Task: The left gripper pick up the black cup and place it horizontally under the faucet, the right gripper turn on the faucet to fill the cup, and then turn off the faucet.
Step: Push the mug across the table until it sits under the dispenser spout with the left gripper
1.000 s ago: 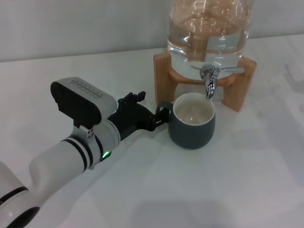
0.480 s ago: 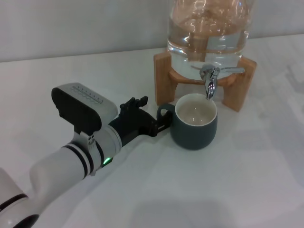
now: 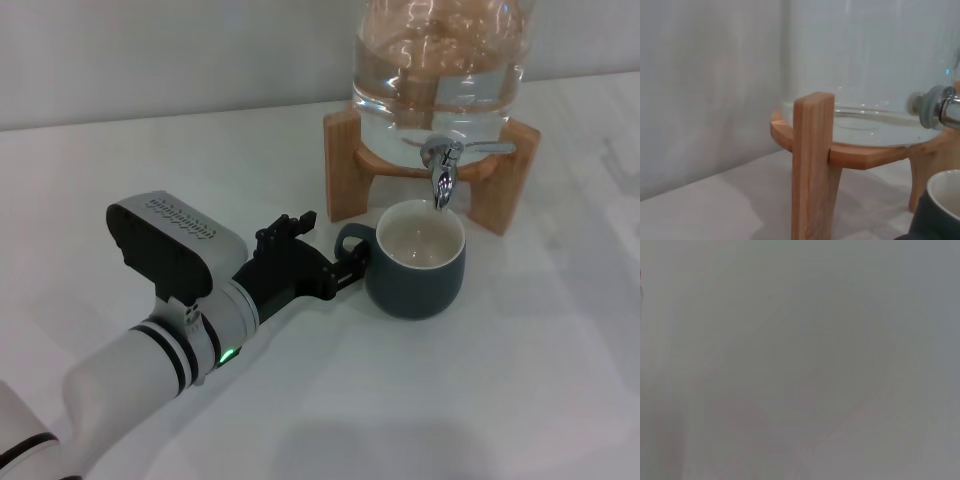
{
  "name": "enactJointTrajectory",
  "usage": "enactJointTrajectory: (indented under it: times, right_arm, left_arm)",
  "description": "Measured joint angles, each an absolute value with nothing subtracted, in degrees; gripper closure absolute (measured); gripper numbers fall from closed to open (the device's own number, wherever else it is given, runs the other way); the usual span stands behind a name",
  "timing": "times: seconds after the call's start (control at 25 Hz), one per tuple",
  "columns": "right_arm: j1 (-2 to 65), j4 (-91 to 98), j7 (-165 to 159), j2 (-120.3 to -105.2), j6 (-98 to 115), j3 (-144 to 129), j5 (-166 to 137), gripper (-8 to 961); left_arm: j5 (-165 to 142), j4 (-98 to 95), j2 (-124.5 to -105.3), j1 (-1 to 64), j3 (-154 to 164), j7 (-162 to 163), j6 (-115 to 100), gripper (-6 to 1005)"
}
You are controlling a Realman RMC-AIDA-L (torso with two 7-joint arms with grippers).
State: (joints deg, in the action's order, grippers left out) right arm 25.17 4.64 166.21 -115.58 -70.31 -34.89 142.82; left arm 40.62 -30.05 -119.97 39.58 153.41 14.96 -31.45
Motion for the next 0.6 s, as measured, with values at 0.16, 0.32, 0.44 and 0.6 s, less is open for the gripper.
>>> enactJointTrajectory:
  times: [0.16, 0.32, 0.44, 0.6]
  right_arm:
    - [25.2, 4.6, 166.2, -115.62, -70.3, -34.9, 142.8, 145]
    - [25.1, 4.7, 166.2, -115.64, -70.3, -34.9, 142.8, 145]
    - [25.0, 4.7, 166.2, -115.66, -70.3, -34.9, 142.8, 145]
    - [24.9, 4.9, 166.2, -115.62, -70.3, -34.9, 142.8, 145]
  left_arm:
    - [40.6, -30.1, -119.94, 39.3, 153.4, 14.9, -31.5, 187]
    - [40.6, -30.1, -119.94, 38.9, 153.5, 14.9, -31.5, 188]
    - [40.6, -30.1, -119.88, 38.5, 153.5, 14.9, -31.5, 188]
    - [40.6, -30.4, -119.73, 38.4, 153.5, 15.0, -31.5, 188]
